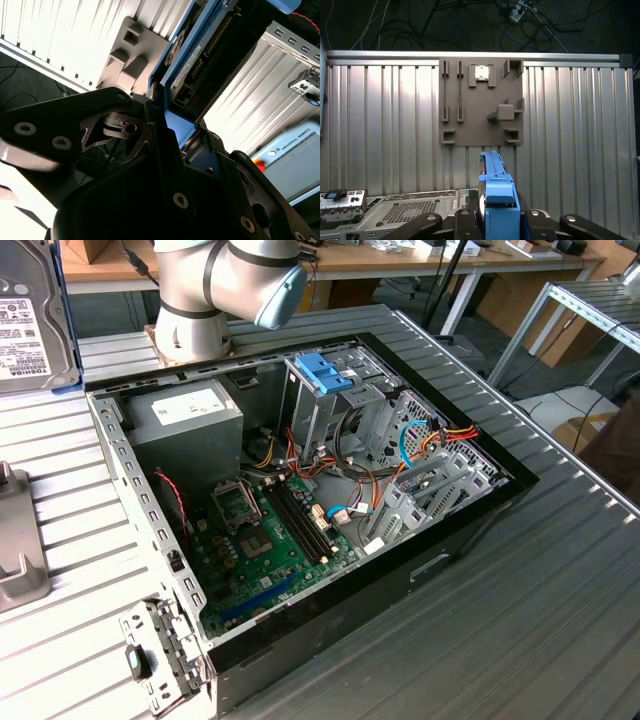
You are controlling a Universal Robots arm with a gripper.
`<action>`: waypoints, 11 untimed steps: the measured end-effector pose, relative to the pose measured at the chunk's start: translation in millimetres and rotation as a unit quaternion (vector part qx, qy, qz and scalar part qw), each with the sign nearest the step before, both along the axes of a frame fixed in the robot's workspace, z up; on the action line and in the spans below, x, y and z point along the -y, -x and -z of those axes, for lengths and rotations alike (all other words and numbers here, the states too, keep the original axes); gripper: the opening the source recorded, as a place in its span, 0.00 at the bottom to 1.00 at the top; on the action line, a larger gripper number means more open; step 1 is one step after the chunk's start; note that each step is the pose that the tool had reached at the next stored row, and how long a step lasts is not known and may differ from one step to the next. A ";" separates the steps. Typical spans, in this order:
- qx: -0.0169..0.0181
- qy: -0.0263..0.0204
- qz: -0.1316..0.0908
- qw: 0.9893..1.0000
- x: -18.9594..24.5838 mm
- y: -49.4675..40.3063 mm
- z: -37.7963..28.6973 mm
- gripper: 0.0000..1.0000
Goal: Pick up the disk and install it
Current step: 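Pick up the disk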
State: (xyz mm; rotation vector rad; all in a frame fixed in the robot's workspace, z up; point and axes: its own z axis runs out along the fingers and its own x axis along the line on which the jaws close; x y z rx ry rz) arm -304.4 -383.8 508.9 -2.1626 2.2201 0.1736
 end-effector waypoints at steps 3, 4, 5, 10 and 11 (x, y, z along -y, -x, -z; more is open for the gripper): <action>0.000 0.000 0.000 1.000 0.0 -1.8 0.1 0.37; 0.000 0.000 0.000 1.000 0.0 -2.2 0.0 0.37; 0.000 0.000 0.000 1.000 0.0 -2.6 0.0 0.37; 0.000 0.000 0.000 1.000 0.1 -4.7 0.1 0.37; 0.000 0.000 0.000 1.000 0.1 -5.1 0.1 0.37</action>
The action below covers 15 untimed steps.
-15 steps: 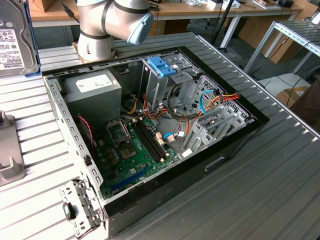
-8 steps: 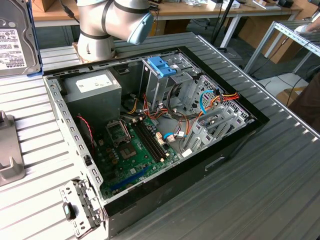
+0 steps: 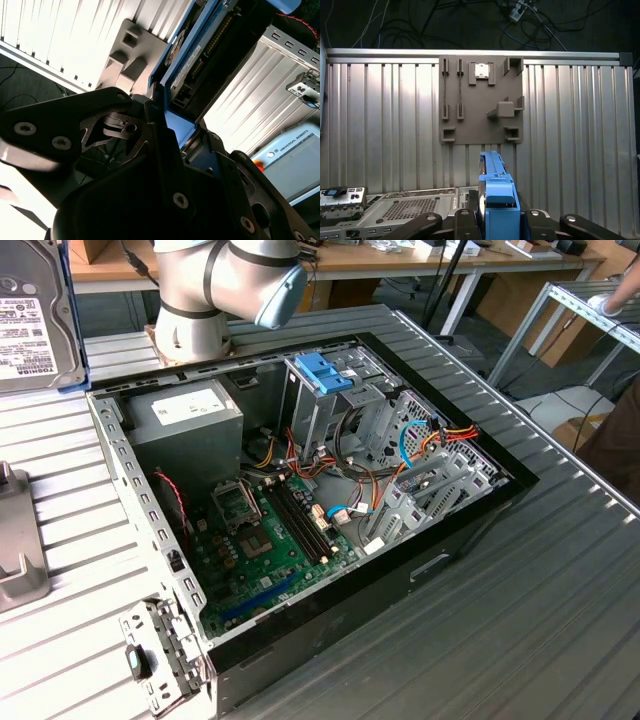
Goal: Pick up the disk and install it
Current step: 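Pick up the disk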
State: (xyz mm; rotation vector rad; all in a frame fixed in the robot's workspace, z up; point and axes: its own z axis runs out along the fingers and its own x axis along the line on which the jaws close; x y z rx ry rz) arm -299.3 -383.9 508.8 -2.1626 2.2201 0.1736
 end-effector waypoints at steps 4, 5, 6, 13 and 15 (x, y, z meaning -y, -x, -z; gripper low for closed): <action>0.000 0.000 0.000 1.000 0.1 -1.8 0.0 0.37; 0.000 0.000 0.000 1.000 0.1 -2.3 0.0 0.37; 0.000 0.000 0.000 1.000 0.1 -2.6 0.1 0.37; 0.000 0.000 0.000 1.000 0.3 -6.3 0.1 0.37; 0.000 0.000 0.000 1.000 0.4 -7.0 0.1 0.37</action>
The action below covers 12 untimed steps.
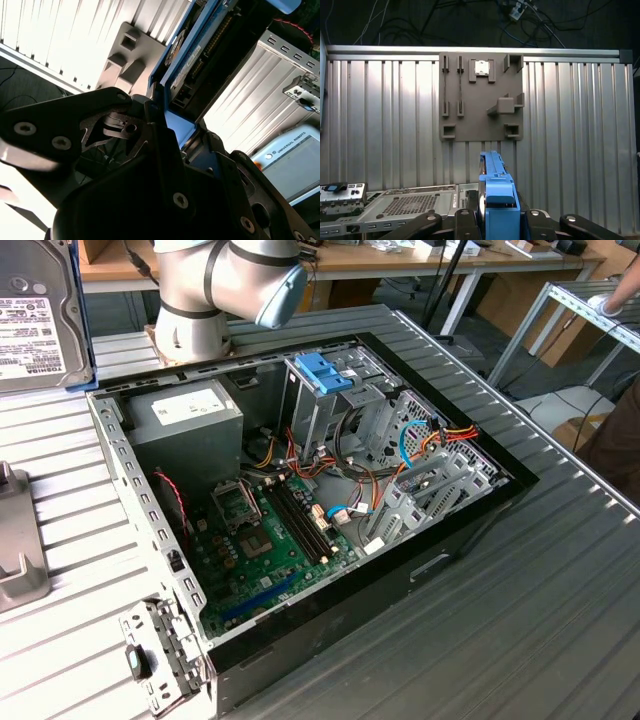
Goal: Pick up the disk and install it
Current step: 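Pick up the disk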
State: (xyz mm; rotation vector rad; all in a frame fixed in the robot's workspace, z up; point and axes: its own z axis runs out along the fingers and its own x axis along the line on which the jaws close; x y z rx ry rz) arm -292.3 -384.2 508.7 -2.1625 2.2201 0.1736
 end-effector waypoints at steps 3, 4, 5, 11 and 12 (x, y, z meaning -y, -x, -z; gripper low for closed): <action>0.000 0.000 0.000 1.000 0.2 -1.4 0.0 0.37; 0.000 0.000 0.000 1.000 0.2 -1.9 0.0 0.37; 0.000 0.000 0.000 1.000 0.3 -2.2 0.0 0.37; 0.000 0.000 0.000 1.000 0.6 -4.4 0.1 0.37; 0.000 0.000 0.000 1.000 0.6 -4.9 0.1 0.37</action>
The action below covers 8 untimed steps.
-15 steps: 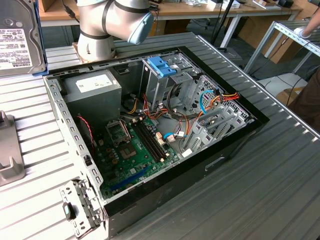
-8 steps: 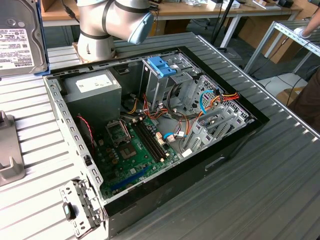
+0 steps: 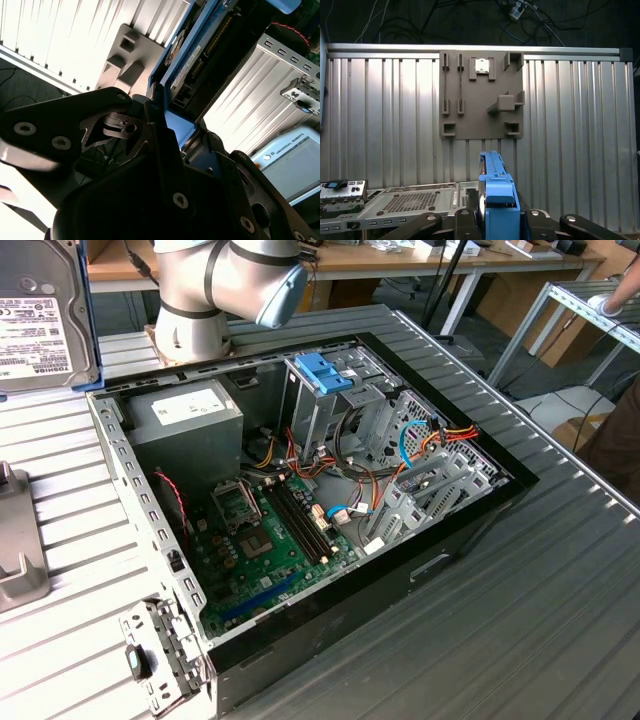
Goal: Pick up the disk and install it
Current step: 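Pick up the disk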
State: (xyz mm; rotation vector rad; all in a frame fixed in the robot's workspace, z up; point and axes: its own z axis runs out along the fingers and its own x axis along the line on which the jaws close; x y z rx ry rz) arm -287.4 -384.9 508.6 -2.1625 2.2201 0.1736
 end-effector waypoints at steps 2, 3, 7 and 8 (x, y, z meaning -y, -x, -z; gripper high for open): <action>0.000 0.000 0.000 1.000 0.1 -0.8 0.0 0.37; 0.000 0.000 0.000 1.000 0.1 -1.2 0.0 0.37; 0.000 0.000 0.000 1.000 0.7 -2.8 0.1 0.37; 0.000 0.000 0.000 1.000 1.0 -3.2 0.1 0.37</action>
